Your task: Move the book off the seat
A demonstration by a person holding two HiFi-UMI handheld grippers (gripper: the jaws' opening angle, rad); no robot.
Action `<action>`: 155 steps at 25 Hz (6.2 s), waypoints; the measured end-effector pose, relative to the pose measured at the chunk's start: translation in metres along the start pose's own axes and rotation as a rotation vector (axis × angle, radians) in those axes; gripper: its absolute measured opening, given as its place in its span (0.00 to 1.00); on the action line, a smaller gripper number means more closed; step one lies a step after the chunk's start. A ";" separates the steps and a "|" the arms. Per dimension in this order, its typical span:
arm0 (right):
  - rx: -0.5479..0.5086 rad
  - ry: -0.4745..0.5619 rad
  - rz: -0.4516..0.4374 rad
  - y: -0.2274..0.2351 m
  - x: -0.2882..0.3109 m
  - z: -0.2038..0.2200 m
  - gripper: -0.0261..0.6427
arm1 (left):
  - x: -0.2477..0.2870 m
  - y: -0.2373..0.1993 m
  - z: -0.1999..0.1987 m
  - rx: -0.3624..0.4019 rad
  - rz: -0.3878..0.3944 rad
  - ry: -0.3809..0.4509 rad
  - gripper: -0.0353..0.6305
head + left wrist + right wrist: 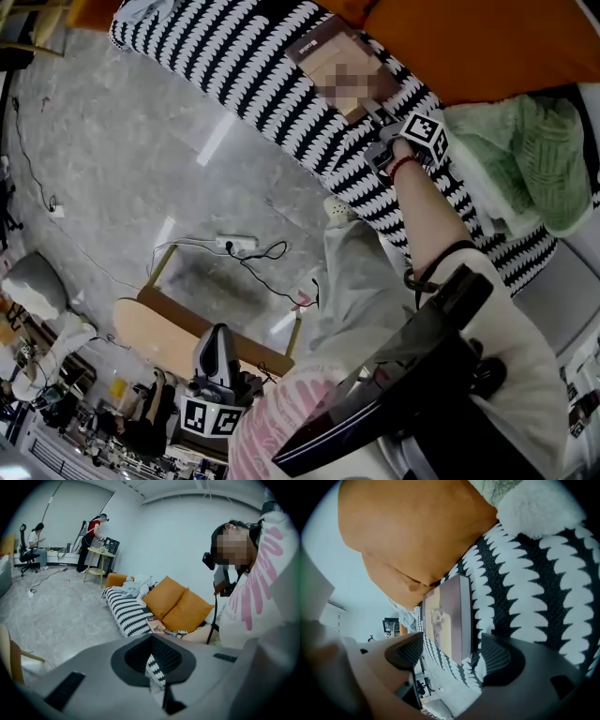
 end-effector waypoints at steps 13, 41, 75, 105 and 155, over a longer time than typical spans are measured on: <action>0.041 -0.009 0.058 -0.004 0.030 -0.001 0.60 | 0.007 -0.014 -0.007 -0.024 0.000 0.013 0.06; 0.156 0.098 0.084 -0.020 -0.096 0.046 0.26 | -0.053 -0.021 0.030 -0.064 0.130 0.167 0.06; -0.087 -0.117 -0.417 -0.149 -0.195 0.154 0.25 | -0.150 -0.027 0.046 0.084 0.175 0.445 0.06; -0.297 -0.576 -0.694 -0.239 -0.225 0.378 0.24 | -0.276 -0.081 0.107 0.095 0.021 0.693 0.06; -0.357 -1.618 -0.806 -0.354 -0.155 0.686 0.24 | -0.401 -0.048 0.177 -0.178 -0.810 1.024 0.06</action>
Point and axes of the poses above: the fingertips, and each gripper's own axes: x forward along the fingers, y to its right, z out of its underside, the point moved 8 cm from there along -x, backward along the fingers, and after that the axes turned 1 degree about -y, right-handed, at the moved point
